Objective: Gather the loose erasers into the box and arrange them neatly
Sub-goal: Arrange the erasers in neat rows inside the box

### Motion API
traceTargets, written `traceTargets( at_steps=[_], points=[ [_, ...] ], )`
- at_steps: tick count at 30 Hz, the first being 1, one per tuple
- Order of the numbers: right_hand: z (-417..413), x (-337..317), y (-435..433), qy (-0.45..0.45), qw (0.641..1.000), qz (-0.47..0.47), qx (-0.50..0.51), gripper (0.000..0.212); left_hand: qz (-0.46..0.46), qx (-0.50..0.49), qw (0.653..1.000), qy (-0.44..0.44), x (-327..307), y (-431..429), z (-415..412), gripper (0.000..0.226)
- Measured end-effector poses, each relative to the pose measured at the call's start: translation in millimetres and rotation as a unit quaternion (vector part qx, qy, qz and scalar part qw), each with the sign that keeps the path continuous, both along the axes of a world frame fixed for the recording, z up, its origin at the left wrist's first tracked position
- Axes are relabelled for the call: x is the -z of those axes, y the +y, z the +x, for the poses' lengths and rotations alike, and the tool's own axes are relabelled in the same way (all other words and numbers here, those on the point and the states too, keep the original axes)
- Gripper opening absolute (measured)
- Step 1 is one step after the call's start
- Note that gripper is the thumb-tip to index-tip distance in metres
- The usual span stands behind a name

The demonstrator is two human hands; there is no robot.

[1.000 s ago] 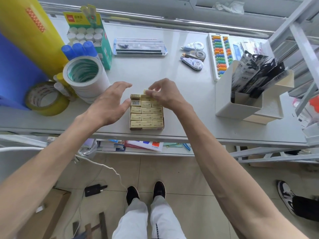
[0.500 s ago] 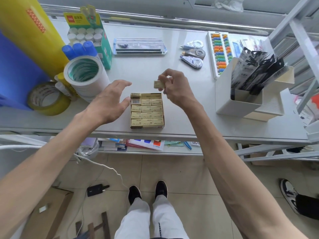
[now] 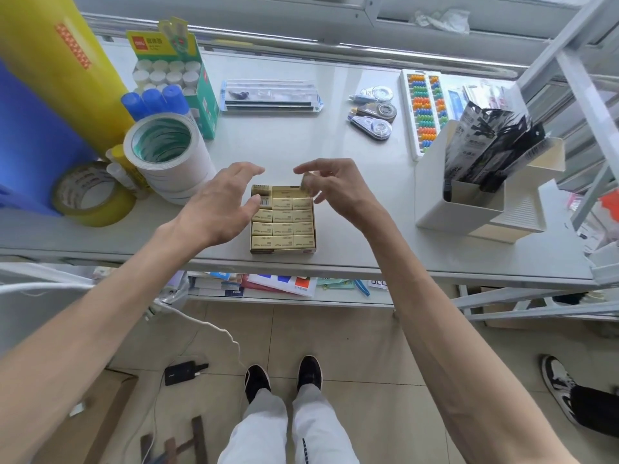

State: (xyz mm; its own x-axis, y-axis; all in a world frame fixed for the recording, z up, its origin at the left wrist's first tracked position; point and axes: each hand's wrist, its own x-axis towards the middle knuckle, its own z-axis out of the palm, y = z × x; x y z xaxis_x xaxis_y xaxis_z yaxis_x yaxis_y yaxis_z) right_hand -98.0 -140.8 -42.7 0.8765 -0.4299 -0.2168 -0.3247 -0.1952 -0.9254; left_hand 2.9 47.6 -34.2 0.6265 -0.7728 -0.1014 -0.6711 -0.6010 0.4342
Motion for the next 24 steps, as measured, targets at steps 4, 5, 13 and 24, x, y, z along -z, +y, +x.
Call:
traceTargets(
  at_steps=[4,5,13,24],
  points=[
    [1.5,-1.8,-2.4,0.001,1.000,-0.003,-0.001,0.026,-0.002,0.011,1.000,-0.022,3.4,-0.4,0.9,0.048],
    [1.5,-2.0,-2.8,0.002,1.000,-0.020,0.002,0.020,-0.004,0.011,1.000,-0.023,4.7,-0.5,1.8,0.048],
    [4.9,-4.7,-3.8,0.041,0.986,-0.160,-0.037,0.016,-0.018,0.022,0.999,-0.031,10.1,-0.1,6.8,0.045],
    [14.3,5.0,2.8,0.094,0.978,-0.185,0.004,0.017,-0.024,0.015,0.999,-0.026,8.7,3.9,9.8,0.046]
  ],
)
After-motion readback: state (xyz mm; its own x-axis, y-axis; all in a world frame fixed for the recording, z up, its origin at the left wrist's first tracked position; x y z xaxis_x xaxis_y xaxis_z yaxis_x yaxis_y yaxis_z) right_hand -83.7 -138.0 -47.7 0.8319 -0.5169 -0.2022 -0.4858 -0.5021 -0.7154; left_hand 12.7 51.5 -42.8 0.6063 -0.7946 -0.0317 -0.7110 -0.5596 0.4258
